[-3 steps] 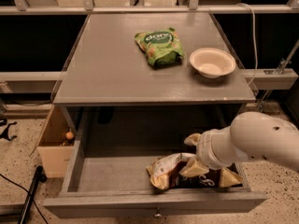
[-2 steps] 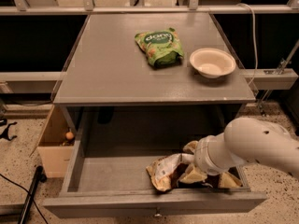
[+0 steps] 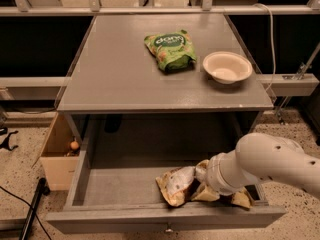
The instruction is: Pick brown chip bag from top drawer and place on counter
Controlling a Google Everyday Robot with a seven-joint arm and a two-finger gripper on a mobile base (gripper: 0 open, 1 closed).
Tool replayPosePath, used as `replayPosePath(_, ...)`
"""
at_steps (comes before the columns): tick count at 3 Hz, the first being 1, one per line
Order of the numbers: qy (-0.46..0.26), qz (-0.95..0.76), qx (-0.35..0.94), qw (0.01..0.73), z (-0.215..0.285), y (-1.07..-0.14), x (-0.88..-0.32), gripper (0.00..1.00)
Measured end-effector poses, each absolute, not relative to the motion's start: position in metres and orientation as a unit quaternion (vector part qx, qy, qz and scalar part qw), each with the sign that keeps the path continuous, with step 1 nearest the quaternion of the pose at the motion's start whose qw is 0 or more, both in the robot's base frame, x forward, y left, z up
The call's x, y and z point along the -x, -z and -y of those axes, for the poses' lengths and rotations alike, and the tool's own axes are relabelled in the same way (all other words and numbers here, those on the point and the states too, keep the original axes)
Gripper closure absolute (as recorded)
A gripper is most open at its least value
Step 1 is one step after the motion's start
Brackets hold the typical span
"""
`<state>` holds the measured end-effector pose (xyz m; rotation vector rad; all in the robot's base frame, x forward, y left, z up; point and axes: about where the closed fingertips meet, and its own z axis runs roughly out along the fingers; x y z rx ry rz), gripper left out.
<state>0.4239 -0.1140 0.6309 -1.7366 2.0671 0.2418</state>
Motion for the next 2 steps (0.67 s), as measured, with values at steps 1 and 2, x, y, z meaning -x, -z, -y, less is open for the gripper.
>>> replayPosePath(1, -0.087, -0.745, 0.626, 0.214, 0.114, -0.6308, -0.4238, 0.8)
replayPosePath(2, -0.087, -0.745, 0.626, 0.214, 0.114, -0.6312, -0.4238, 1.0)
